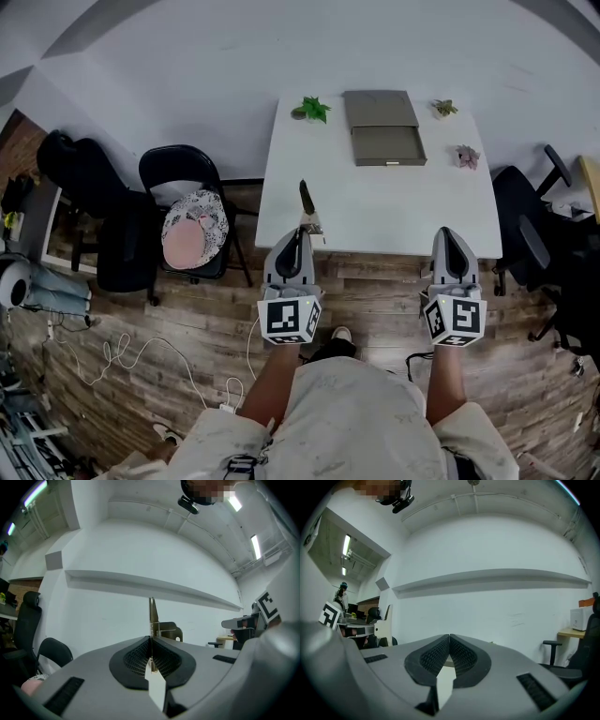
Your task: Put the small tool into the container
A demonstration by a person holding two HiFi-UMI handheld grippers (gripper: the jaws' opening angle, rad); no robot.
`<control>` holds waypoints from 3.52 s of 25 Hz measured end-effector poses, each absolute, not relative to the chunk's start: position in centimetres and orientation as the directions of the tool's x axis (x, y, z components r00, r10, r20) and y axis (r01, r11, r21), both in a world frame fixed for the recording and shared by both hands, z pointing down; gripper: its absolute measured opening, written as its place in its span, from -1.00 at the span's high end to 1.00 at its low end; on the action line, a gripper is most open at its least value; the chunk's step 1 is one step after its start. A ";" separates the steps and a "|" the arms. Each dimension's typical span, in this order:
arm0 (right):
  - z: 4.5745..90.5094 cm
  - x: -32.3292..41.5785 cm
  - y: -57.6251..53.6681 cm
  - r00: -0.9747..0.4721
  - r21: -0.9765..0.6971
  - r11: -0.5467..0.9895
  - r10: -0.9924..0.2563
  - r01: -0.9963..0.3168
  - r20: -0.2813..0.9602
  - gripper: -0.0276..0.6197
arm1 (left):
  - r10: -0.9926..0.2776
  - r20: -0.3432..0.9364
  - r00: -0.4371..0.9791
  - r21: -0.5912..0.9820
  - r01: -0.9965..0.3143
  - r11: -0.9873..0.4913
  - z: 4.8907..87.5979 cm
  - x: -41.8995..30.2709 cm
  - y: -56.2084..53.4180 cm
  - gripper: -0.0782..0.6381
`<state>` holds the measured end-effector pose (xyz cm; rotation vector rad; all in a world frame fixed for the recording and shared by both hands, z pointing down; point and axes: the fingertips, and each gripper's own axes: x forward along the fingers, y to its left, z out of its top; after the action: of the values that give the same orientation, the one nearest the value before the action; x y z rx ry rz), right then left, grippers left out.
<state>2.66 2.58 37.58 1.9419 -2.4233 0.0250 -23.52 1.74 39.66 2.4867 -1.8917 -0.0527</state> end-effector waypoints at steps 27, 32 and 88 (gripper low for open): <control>35.5 0.5 0.2 -0.178 0.081 0.180 -0.983 -0.980 0.032 0.86 | -0.941 -0.047 0.335 0.069 -0.939 -0.337 39.1 -24.8 -2.4 0.76; 35.5 1.7 -0.3 -0.176 0.074 0.178 -0.984 -0.981 0.026 0.86 | -0.940 -0.063 0.336 0.066 -0.938 -0.340 38.8 -23.9 -3.2 0.76; 36.5 23.3 -27.4 -0.127 -0.065 0.128 -0.992 -0.990 -0.017 0.86 | -0.939 -0.020 0.344 -0.072 -0.937 -0.341 36.8 -4.2 -30.4 0.76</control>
<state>23.28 -27.37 36.46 2.1111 -2.4010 0.0607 -4.22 -30.37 36.81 2.6321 -1.8412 0.0396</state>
